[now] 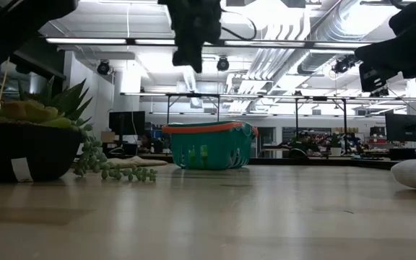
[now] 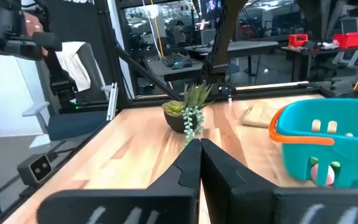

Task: Pick and placing Produce into tupperware
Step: Return to Home Position

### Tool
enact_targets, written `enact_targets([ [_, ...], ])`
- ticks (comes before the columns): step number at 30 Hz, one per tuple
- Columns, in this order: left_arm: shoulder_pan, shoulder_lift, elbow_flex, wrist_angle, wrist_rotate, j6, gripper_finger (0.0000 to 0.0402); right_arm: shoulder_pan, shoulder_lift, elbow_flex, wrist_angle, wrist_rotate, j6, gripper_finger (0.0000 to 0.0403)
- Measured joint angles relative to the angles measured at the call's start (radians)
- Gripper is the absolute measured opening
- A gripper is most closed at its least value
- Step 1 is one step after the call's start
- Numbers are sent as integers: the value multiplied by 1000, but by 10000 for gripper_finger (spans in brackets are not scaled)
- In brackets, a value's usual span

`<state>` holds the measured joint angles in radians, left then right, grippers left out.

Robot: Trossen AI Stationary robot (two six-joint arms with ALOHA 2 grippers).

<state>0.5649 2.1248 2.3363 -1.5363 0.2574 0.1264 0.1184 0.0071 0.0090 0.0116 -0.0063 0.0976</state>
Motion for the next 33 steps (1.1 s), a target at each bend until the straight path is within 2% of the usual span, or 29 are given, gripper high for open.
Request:
enact_targets([
  [15,-63,-141,0,-36,91,-26,0,0,0,0,-1,-2,33,0],
  [20,-103,-189,0,-35,91,-27,0,0,0,0,-1,-2,33,0],
  [29,-144,-300,0,-35,54,-2,0,0,0,0,-2,-2,33,0],
  [33,-139,-365,0,-35,-47,-21,0,0,0,0,-2,-2,33,0],
])
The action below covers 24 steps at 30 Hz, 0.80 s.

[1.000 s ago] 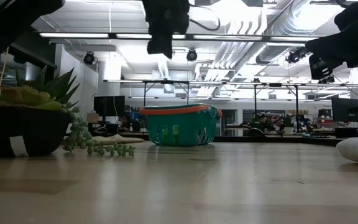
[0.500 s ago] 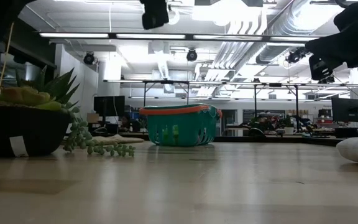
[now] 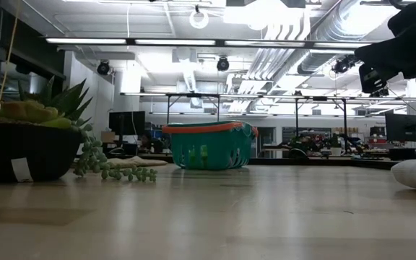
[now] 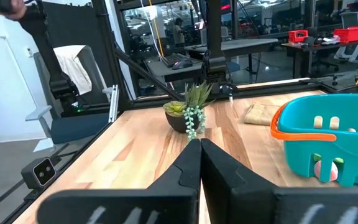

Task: Pick and placing Produce into tupperware
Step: Return to Home Position

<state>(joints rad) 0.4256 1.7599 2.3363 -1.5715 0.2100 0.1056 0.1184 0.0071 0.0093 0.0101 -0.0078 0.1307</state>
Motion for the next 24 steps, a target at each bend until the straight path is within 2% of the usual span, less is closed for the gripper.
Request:
enact_targets([
  [3,0,-47,0,0,-78,-35,0,0,0,0,0,0,0,0],
  [7,-1,-141,-26,2,-126,-77,0,0,0,0,0,0,0,0],
  [9,-1,-202,-73,3,-146,-97,0,0,0,0,0,0,0,0],
  [12,-1,-313,-209,19,-200,-141,0,0,0,0,0,0,0,0],
  [14,0,-405,-348,123,-218,-183,0,0,0,0,0,0,0,0],
  [17,0,-570,-615,366,-159,-224,0,0,0,0,0,0,0,0],
  [24,-1,-892,-1269,1068,-56,-339,0,0,0,0,0,0,0,0],
])
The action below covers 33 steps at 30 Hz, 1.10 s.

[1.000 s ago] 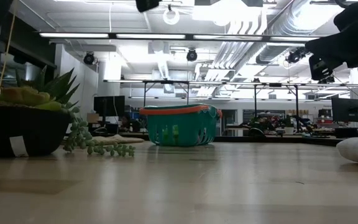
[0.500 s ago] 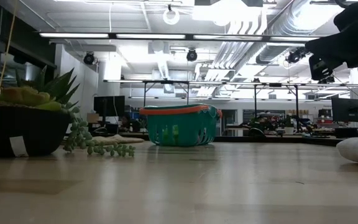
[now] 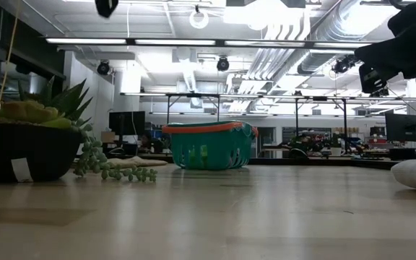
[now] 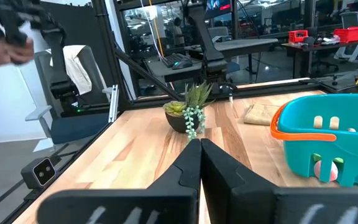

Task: Pick and placing Produce into tupperware
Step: Return to Home Position

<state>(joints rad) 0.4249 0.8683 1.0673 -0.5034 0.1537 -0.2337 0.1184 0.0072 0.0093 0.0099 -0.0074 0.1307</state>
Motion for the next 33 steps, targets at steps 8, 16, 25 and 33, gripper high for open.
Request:
enact_targets([
  [8,0,-179,-451,444,11,-136,0,0,0,0,0,0,0,0],
  [16,0,-207,-667,753,13,-168,0,0,0,0,0,0,0,0],
  [25,0,-206,-797,977,69,-193,0,0,0,0,0,0,0,0],
  [33,-62,-228,-923,1153,40,-227,0,0,0,0,0,0,0,0],
])
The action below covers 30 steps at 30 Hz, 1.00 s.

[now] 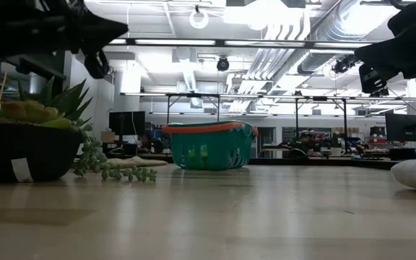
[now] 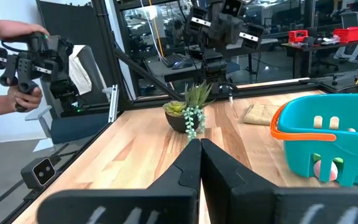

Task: Pick and placing Produce into tupperware
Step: Return to Home Position

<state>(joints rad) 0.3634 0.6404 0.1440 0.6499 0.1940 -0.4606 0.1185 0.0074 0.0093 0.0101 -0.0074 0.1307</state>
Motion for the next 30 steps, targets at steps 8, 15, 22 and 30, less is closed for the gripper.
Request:
enact_targets([
  [8,3,-95,-77,4,-28,-1,0,0,0,0,0,0,0,0],
  [15,3,-174,-124,-5,-30,-19,0,0,0,0,0,0,0,0],
  [22,3,-270,-125,-151,-27,-20,0,0,0,0,0,0,0,0],
  [30,3,-430,-126,-350,-27,-20,0,0,0,0,0,0,0,0],
])
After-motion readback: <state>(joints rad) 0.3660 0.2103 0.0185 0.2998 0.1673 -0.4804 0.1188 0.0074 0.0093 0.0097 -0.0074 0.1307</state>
